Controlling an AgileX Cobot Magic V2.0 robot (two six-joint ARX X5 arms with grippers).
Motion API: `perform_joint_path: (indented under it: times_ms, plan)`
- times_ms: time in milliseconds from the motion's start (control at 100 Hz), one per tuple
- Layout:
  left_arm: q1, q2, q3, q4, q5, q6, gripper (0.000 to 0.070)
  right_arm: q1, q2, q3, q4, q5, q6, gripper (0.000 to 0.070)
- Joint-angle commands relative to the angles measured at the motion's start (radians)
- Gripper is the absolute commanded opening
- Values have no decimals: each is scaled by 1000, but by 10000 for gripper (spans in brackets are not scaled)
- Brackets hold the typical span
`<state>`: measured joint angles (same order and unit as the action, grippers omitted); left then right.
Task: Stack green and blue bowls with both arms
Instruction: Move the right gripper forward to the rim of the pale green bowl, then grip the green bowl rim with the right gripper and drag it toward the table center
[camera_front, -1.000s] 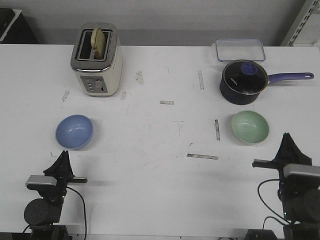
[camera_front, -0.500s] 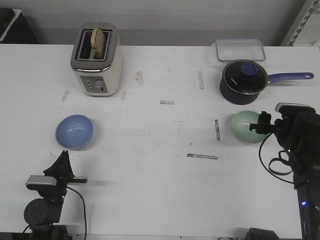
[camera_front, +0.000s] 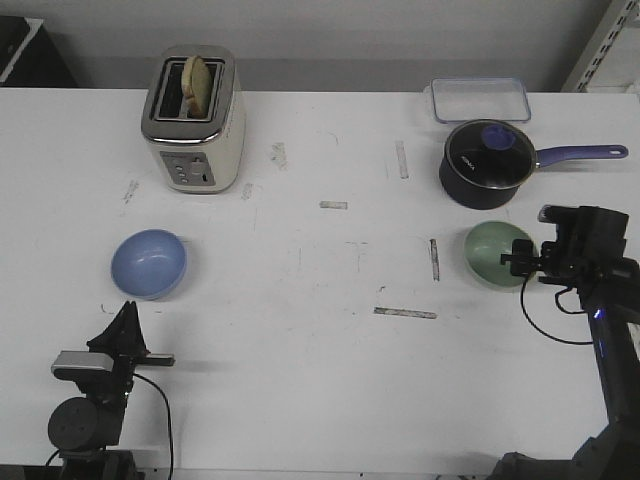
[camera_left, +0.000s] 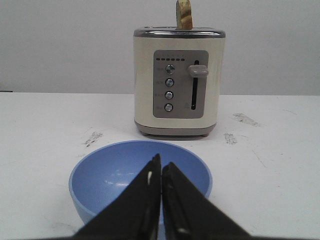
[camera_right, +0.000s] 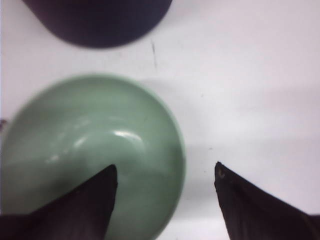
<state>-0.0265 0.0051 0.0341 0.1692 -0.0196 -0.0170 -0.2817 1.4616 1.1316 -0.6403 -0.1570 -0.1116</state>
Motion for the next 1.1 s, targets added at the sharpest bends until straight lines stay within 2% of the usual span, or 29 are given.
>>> perform_joint_path:
  times_ms: [0, 100, 150, 250, 360, 590, 760, 960, 1090]
  plan:
    - [0, -1, -22, 11, 3, -2, 2, -2, 43, 13, 8, 0, -24, 423]
    - [0, -1, -22, 11, 3, -2, 2, -2, 82, 13, 12, 0, -24, 405]
    - [0, -1, -22, 11, 3, -2, 2, -2, 97, 13, 13, -1, -24, 369]
    - [0, -1, -22, 11, 3, -2, 2, -2, 115, 13, 16, 0, -29, 219]
    - [0, -1, -22, 11, 3, -2, 2, -2, 124, 13, 20, 0, -45, 0]
    - [0, -1, -22, 11, 3, -2, 2, -2, 115, 28, 32, -1, -43, 0]
    - [0, -1, -22, 11, 3, -2, 2, 1, 56, 105, -16, -8, -37, 0]
    - [0, -1, -22, 11, 3, -2, 2, 60, -50, 228, -106, -127, 35, 0]
    - [0, -1, -22, 11, 3, -2, 2, 174, -106, 256, -158, -161, 98, 0]
